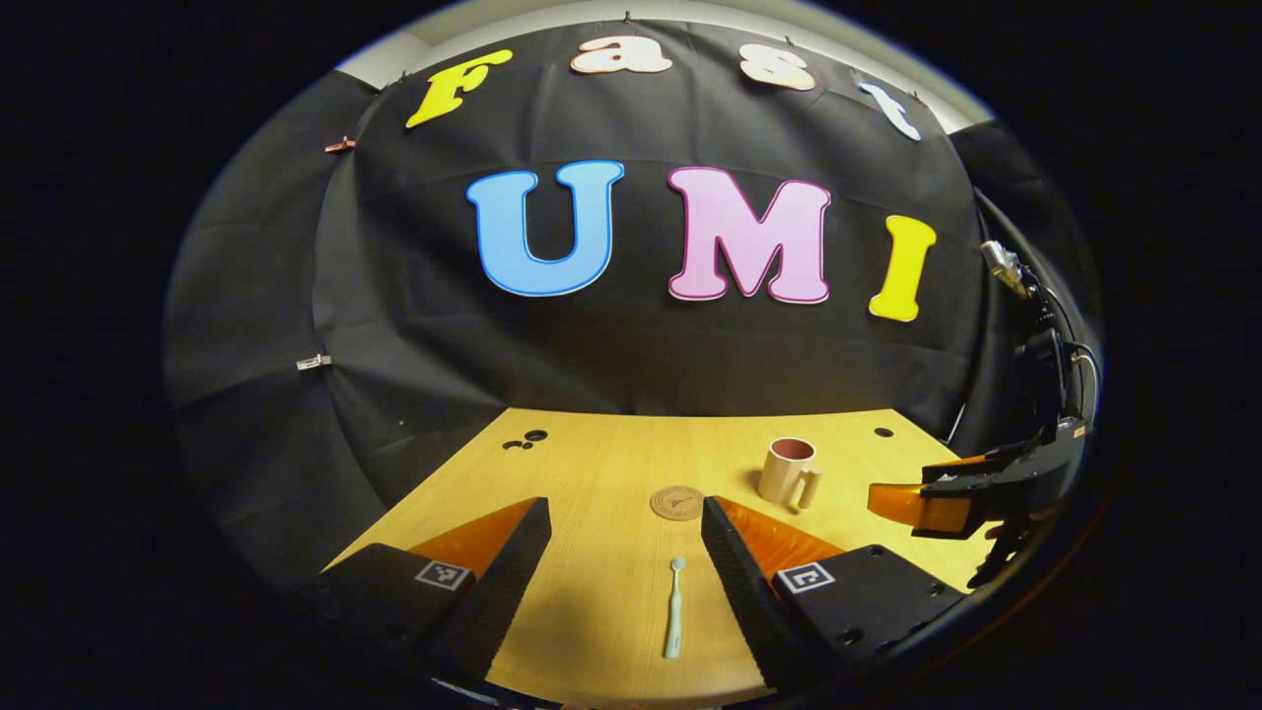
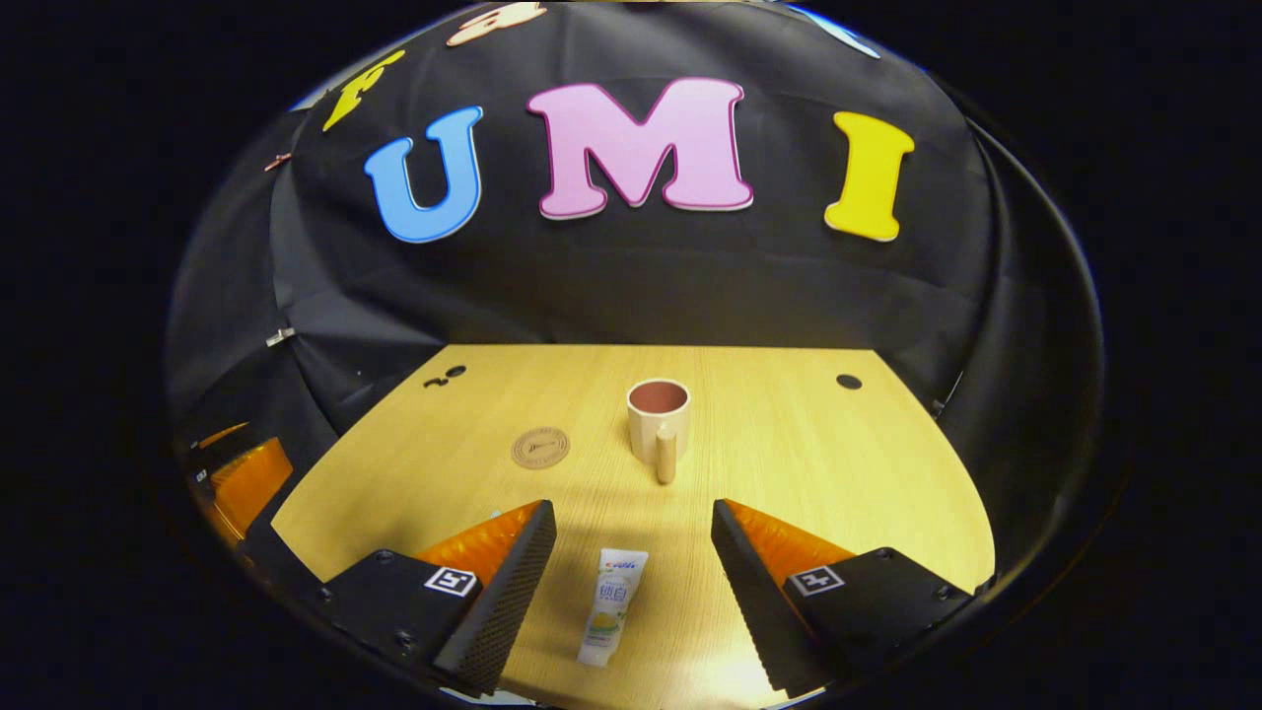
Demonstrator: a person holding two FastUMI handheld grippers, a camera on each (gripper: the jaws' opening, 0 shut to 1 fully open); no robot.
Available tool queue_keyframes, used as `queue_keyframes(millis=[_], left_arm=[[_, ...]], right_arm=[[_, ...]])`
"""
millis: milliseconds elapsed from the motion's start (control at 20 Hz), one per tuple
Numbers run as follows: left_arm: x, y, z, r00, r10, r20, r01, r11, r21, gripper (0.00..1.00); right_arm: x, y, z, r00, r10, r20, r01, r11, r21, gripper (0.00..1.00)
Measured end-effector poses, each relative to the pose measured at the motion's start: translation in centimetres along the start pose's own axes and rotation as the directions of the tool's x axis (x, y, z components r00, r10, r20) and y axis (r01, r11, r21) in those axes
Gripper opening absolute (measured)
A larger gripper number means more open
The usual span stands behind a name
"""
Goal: Put the toothbrush and toothpaste on the desktop into the cup, then pick up the cup and place it on the coaster on the desktop.
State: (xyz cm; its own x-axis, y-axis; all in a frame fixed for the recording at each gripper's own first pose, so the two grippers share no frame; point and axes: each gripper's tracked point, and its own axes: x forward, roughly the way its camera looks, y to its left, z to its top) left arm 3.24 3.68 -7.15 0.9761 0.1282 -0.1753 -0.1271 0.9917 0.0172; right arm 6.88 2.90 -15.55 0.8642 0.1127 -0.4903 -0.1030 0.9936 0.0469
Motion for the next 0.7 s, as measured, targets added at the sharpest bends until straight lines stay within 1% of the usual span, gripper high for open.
queue_keyframes(millis=[50, 150, 200, 400, 550, 700], left_arm=[[0.2, 0.4, -0.6, 1.000, 0.015, -0.013, -0.015, 1.000, -0.002, 0.97], [0.4, 0.9, -1.5, 0.998, 0.042, -0.039, -0.043, 0.999, -0.009, 0.97], [0.4, 1.2, -2.1, 0.997, 0.058, -0.055, -0.058, 0.998, -0.013, 0.97], [1.4, 1.9, -4.0, 0.988, 0.104, -0.115, -0.108, 0.994, -0.023, 0.98], [1.8, 2.1, -4.9, 0.981, 0.124, -0.149, -0.128, 0.991, -0.022, 0.98], [2.5, 2.2, -5.3, 0.978, 0.131, -0.164, -0.135, 0.991, -0.013, 0.98]], right_arm=[[0.6, 0.2, -0.7, 0.999, 0.008, -0.032, -0.008, 1.000, -0.002, 0.95], [1.8, 0.7, -2.4, 0.995, 0.028, -0.095, -0.028, 1.000, 0.001, 0.99], [2.5, 0.8, -3.3, 0.991, 0.036, -0.126, -0.037, 0.999, -0.002, 0.99], [4.8, 0.6, -6.5, 0.972, 0.032, -0.233, -0.037, 0.999, -0.018, 1.00], [6.3, 0.3, -9.1, 0.951, 0.020, -0.310, -0.025, 1.000, -0.015, 1.00], [6.5, 0.5, -11.5, 0.922, 0.029, -0.386, -0.032, 0.999, -0.001, 1.00]])
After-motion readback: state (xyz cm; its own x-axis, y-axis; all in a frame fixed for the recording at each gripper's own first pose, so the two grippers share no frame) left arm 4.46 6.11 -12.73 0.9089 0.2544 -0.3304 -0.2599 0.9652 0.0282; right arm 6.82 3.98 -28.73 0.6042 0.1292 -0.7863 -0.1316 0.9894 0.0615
